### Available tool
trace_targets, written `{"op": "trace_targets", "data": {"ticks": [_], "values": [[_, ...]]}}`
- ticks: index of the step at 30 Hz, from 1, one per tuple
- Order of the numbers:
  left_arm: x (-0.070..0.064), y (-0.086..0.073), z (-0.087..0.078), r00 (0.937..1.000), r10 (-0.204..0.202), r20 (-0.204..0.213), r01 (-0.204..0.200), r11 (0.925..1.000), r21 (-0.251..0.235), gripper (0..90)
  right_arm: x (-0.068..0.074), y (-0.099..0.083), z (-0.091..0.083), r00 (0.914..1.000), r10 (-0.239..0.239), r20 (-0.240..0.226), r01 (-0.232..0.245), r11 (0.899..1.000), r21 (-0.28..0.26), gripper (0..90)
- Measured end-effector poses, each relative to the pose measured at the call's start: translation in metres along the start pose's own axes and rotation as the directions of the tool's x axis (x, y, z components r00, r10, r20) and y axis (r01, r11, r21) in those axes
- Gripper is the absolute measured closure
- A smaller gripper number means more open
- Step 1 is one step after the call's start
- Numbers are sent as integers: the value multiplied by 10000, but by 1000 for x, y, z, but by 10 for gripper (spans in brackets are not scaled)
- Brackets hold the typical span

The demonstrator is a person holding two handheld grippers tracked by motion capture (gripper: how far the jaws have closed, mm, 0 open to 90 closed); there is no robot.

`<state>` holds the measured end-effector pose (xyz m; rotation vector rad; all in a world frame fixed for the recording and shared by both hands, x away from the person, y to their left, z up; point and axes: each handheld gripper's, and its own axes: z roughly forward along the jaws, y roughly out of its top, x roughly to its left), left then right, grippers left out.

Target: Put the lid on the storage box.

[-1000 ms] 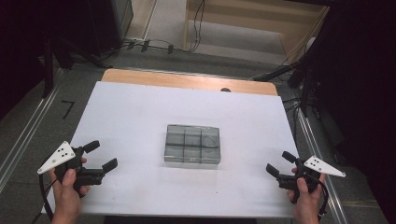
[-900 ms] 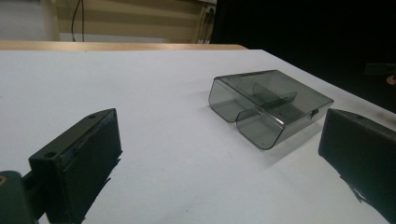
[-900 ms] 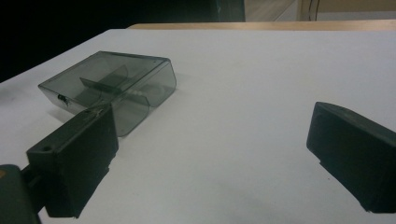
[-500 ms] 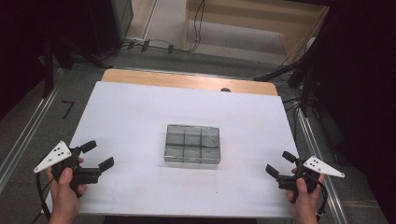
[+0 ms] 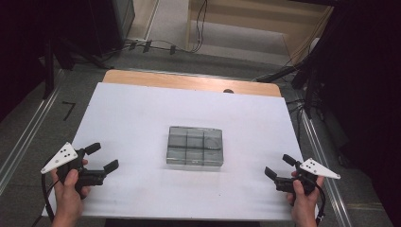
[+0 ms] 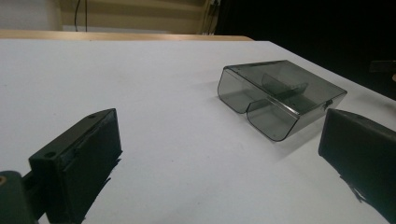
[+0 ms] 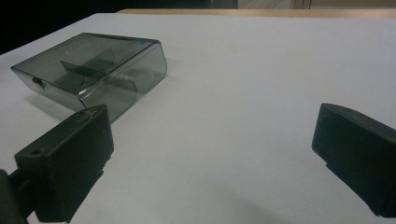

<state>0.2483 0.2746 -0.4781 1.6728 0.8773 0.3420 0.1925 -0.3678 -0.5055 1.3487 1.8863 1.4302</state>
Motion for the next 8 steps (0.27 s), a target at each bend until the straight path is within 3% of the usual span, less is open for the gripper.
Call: {"op": "trace_targets", "data": {"ticks": [4,8], "values": [[0,0,0,9998,115,-150,-117,9999,-98,0,1,0,0,9999,67,99,-65,9997,-223,0],[-1,0,1,9997,113,-203,-116,9999,-119,0,3,0,2,10000,-31,66,32,9999,-104,0]]}}
